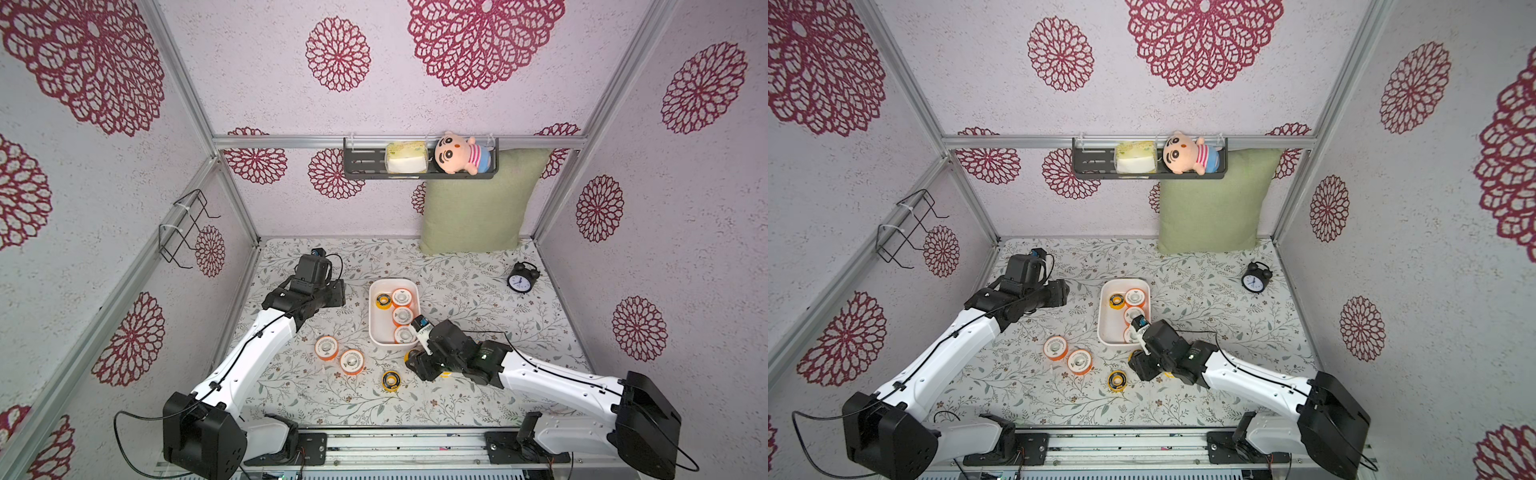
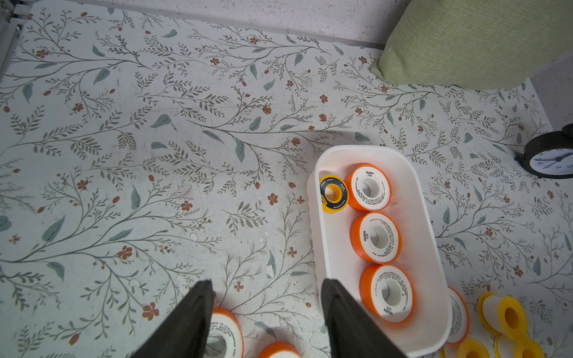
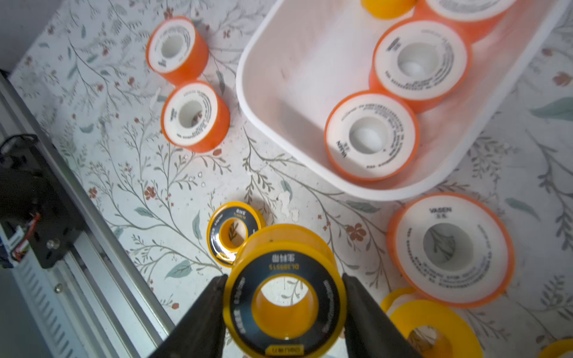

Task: Put the sealing tape into the storage box
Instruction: Pick up the sealing tape at the center of the board, then place the sealing tape in the storage box.

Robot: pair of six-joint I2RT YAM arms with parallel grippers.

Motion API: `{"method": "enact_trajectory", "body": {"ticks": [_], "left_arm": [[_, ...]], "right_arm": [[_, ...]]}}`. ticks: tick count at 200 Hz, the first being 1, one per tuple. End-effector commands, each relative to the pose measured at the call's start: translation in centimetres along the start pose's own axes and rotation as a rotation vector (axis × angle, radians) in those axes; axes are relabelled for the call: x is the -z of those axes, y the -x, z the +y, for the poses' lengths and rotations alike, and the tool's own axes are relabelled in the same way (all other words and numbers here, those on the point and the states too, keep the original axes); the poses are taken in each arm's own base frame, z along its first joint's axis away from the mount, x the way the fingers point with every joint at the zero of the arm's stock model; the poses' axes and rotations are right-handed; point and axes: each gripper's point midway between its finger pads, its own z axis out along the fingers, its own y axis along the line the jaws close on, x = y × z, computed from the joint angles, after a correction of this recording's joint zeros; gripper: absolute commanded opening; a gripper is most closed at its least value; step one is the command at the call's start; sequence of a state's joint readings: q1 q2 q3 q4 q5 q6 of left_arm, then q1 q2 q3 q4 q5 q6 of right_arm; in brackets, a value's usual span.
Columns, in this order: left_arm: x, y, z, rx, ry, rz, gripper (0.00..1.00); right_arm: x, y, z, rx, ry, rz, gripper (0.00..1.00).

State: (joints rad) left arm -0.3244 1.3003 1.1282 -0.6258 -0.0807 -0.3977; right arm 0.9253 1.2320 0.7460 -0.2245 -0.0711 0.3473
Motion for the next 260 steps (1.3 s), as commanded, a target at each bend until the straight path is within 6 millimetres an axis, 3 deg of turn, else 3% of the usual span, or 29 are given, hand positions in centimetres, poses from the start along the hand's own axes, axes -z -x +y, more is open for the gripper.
{"method": "enact_trajectory", "body": {"ticks": [1,47,88,182,260], "left_arm": [[0.0,0.3,0.1,0.007,0.003,-0.01,0.63],[-0.1,0.3,0.1,0.004,0.003,-0.003,0.63],[0.0,0.3,0.2,0.004,0.006,-0.005,0.63],[0.0,0.3,0.1,0.005,0.0,-0.004,0.63],[0.2,0.4,0.2,0.003,0.005,-0.011,0.63]], "right_arm": [[1.3,4.9,0.4,0.008,0.067,-0.126,0.51],[-0.3,10.2,-1.6,-0.015,0.073,-0.176,0.51],[-3.7,12.4,-2.8,-0.028,0.042,-0.131,0.51],[-9.8,12.9,-3.7,-0.003,-0.067,0.011,0.52],[-12.7,13.1,-3.5,0.037,-0.124,0.073,0.52]]}}
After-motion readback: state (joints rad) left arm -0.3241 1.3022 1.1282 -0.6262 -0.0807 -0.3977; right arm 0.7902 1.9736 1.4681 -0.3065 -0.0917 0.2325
